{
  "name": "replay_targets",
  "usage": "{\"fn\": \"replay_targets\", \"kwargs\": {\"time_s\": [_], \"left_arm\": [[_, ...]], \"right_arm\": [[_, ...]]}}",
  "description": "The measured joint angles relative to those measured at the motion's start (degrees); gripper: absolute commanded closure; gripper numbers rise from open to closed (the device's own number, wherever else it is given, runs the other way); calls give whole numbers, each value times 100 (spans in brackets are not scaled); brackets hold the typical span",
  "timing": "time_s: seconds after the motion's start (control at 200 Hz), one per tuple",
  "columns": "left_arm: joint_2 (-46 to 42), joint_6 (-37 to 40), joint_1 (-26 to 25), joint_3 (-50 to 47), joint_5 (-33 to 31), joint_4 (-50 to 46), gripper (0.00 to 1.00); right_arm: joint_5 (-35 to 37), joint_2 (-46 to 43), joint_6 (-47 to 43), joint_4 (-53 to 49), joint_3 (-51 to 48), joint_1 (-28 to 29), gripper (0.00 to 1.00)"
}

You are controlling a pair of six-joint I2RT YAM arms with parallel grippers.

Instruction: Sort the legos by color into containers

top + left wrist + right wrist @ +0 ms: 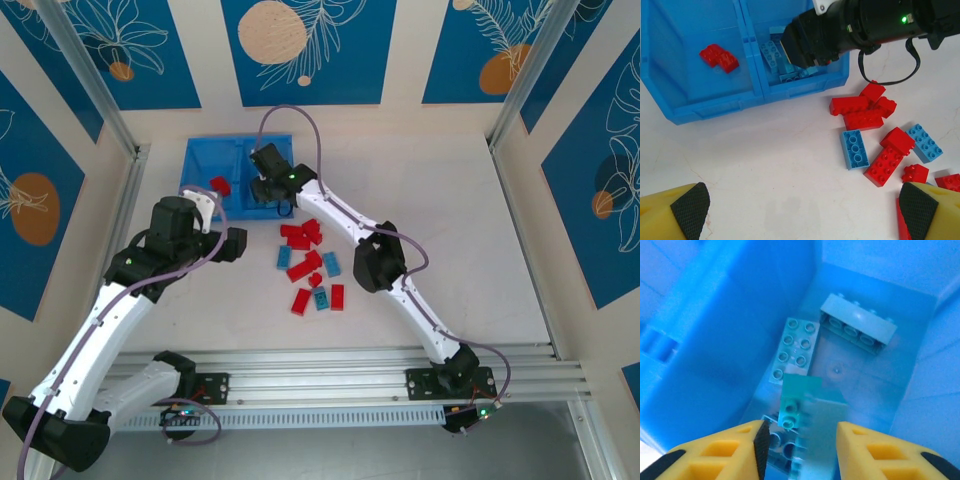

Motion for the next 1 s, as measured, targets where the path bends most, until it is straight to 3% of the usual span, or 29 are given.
{"fn": "replay_targets", "kwargs": {"time_s": [0.215,0.365,0.545,0.685,0.895,1.0], "left_arm": [[81,-11,0,-2,138,13,0],[369,46,-20,-2,728,26,0],[944,605,-546,0,1467,87,2],[1777,1088,-1113,179,1633,-9,8],[3480,1209,-1388,962,1543,-240,20],[4328,1346,-1456,1574,1399,-601,31]], "right_arm": [[-103,-278,358,-118,39,-2,56],[-476,-1270,750,-319,-560,-87,51],[-1088,-3368,1121,-280,-2232,-601,46],[-1325,-4843,1296,-129,-3825,-1244,44],[-1563,-5807,1499,-271,-5525,-1685,42],[-1681,-6446,1661,-195,-6636,-1864,40]]}}
